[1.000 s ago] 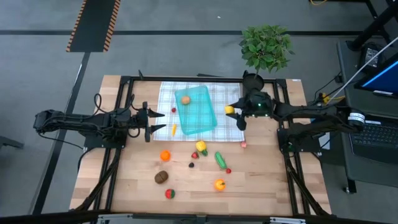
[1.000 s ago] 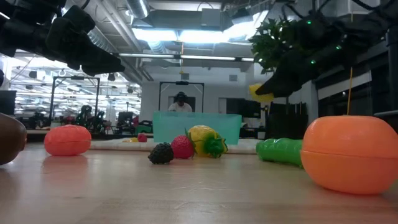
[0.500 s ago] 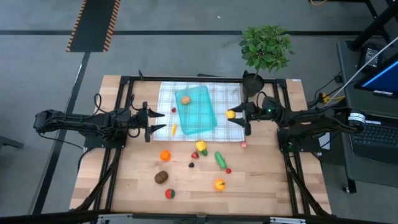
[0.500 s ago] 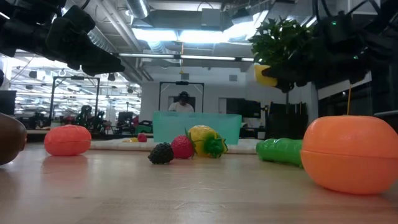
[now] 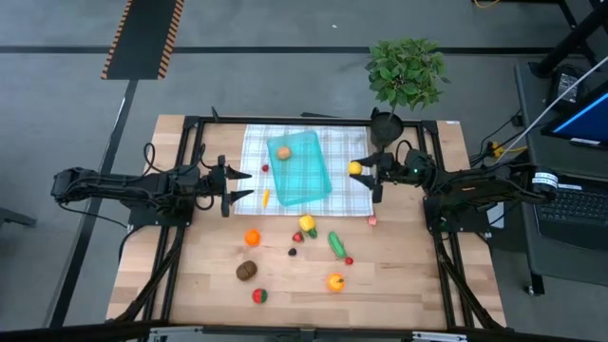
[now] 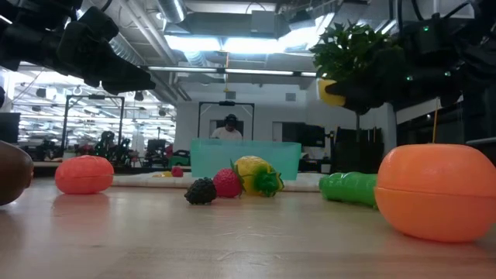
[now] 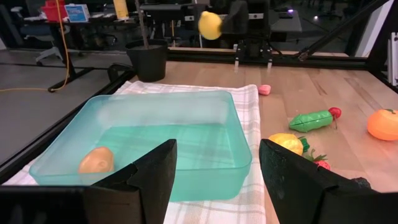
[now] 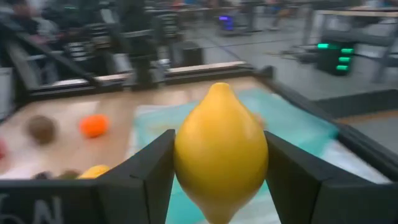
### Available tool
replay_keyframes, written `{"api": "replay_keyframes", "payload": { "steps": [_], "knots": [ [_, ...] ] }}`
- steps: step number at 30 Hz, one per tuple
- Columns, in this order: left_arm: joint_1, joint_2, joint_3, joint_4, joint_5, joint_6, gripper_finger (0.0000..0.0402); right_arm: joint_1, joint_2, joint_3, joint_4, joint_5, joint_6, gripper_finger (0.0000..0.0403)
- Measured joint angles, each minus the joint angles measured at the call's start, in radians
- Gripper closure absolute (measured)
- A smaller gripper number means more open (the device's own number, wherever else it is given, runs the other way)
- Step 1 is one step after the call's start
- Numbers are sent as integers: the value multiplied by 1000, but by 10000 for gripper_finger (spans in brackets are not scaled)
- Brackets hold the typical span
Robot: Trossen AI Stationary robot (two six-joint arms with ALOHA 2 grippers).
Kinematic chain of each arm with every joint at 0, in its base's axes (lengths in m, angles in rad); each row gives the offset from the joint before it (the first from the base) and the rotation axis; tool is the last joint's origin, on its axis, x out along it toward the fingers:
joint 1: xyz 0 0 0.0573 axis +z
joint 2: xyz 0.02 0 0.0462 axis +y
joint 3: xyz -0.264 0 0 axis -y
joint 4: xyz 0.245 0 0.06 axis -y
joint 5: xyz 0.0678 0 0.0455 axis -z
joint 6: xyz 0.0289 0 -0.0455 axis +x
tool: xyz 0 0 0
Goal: Pick and placing Produce into tupperware
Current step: Put the yellow lemon into the blue bin
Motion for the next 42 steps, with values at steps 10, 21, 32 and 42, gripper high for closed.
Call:
{"api": "replay_keyframes", "payload": {
  "steps": [10, 21, 32, 42],
  "knots": [
    [0, 0, 0, 0, 0, 1, 180, 51, 8, 47, -15, 60, 10, 193],
    [0, 0, 0, 0, 0, 2, 180, 87, 173, 221, -98, 126, -20, 193],
    [0, 0, 0, 0, 0, 27, 180, 69, 449, 458, -94, 147, -73, 193],
    [0, 0, 0, 0, 0, 28, 180, 58, 610, 615, -89, 138, -98, 193]
  ]
}}
